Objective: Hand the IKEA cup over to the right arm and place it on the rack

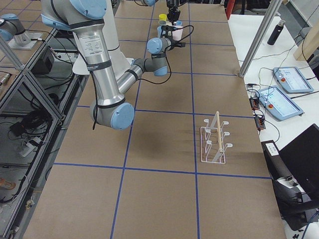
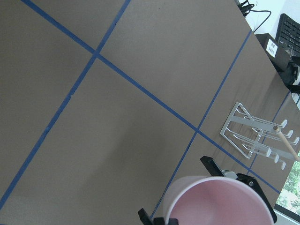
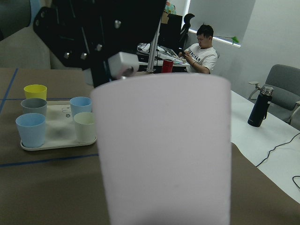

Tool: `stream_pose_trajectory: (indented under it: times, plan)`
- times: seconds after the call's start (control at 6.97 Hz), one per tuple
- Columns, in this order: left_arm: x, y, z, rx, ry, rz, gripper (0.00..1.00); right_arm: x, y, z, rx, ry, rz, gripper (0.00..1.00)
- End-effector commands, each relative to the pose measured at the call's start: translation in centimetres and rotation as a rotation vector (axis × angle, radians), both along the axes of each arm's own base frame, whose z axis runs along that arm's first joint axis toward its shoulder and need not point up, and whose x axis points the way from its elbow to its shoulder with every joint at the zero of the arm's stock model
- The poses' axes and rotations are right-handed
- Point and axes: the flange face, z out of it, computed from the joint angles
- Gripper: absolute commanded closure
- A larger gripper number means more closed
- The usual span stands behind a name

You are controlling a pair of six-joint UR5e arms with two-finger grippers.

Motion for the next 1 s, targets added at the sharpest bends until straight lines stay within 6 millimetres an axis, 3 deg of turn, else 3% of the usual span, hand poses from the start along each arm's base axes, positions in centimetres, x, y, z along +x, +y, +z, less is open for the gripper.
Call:
stream_pose_trajectory:
  times: [0.0, 0.86]
  plan:
    - [0.09, 0.1, 0.03, 0.0, 0.0, 0.003, 1.0, 0.0, 0.16, -0.28, 0.022, 0.002, 0.002, 0.02]
    - [0.38, -0.15, 0.56, -0.007, -0.012, 0.003, 1.0, -0.52, 0.97, -0.5, 0.034, -0.017, -0.014, 0.02]
